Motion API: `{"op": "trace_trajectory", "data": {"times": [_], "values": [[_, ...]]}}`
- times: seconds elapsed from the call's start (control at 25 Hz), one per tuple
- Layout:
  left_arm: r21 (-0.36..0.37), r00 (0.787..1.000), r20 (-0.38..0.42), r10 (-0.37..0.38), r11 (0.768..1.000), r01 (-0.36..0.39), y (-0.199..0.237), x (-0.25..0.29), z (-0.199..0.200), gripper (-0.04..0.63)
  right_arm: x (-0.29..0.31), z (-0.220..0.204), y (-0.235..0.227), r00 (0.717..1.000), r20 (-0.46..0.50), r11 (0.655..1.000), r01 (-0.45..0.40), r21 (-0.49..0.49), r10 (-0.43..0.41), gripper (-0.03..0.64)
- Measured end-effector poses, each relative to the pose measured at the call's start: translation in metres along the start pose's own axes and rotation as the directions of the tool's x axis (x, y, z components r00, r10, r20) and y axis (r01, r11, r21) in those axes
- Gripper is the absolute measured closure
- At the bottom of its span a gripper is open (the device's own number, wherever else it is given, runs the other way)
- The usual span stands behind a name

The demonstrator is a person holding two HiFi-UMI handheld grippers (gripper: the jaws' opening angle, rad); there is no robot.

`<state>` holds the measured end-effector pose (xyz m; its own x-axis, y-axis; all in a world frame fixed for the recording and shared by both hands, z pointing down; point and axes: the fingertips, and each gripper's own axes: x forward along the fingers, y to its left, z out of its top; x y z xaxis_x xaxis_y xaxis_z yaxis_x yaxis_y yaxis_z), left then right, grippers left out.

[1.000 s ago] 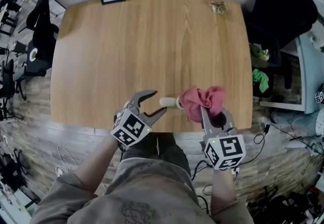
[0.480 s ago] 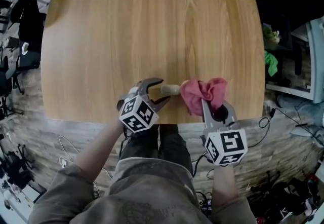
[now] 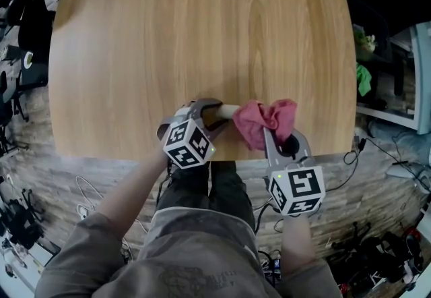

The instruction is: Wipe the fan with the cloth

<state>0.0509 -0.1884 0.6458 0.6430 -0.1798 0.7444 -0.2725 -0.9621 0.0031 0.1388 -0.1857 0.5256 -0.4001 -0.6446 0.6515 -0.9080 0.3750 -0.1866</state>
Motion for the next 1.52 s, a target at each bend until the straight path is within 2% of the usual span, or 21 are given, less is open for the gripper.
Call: {"op": "trace_trajectory", "data": {"times": [0.4,0.56,0.68,0.8,0.92,1.08,1.24,1.4,1.52], "values": [[0.002,1.0,0.006,0.009,1.0,-0.009,-0.002,0.003,-0.002,0.408,0.057,-0.009,0.069,0.981,-0.107,0.972,-0.175,-0.158,0.159,0.559],[0.009,1.0,0.006,0.012,1.0,-0.012,-0.004,0.003,0.0,0.41,0.08,-0.029,0.072,0.978,-0.176,0.955,-0.155,-0.254,0.112,0.559],[0.015,1.0,0.004,0.014,1.0,-0.014,-0.005,0.004,0.0,0.411,0.089,-0.035,0.07,0.984,-0.17,0.934,-0.107,-0.341,0.051,0.558],[-0.005,1.0,0.002,-0.004,1.0,0.004,-0.003,0.004,-0.001,0.413,0.09,-0.033,0.061,0.986,-0.166,0.923,-0.068,-0.379,0.005,0.558],[-0.009,1.0,-0.001,-0.008,1.0,0.008,-0.003,0.005,-0.001,0.414,0.086,-0.03,0.04,0.985,-0.162,0.928,-0.008,-0.372,-0.057,0.558],[-0.024,1.0,0.004,-0.012,1.0,0.012,-0.003,0.005,0.0,0.414,0.072,-0.028,0.0,0.98,-0.16,0.955,0.07,-0.288,-0.12,0.558],[-0.025,1.0,0.0,-0.011,1.0,0.011,-0.004,0.005,-0.001,0.414,0.05,-0.034,-0.037,0.962,-0.165,0.943,0.165,-0.289,-0.219,0.558],[-0.032,1.0,-0.001,-0.012,0.999,0.012,-0.004,0.007,-0.001,0.414,0.038,-0.048,-0.038,0.957,-0.203,0.953,0.152,-0.263,-0.209,0.558],[-0.04,1.0,-0.003,-0.021,0.999,0.021,-0.005,0.01,0.0,0.414,0.039,-0.056,-0.019,0.964,-0.224,0.961,0.084,-0.264,-0.146,0.56]]}}
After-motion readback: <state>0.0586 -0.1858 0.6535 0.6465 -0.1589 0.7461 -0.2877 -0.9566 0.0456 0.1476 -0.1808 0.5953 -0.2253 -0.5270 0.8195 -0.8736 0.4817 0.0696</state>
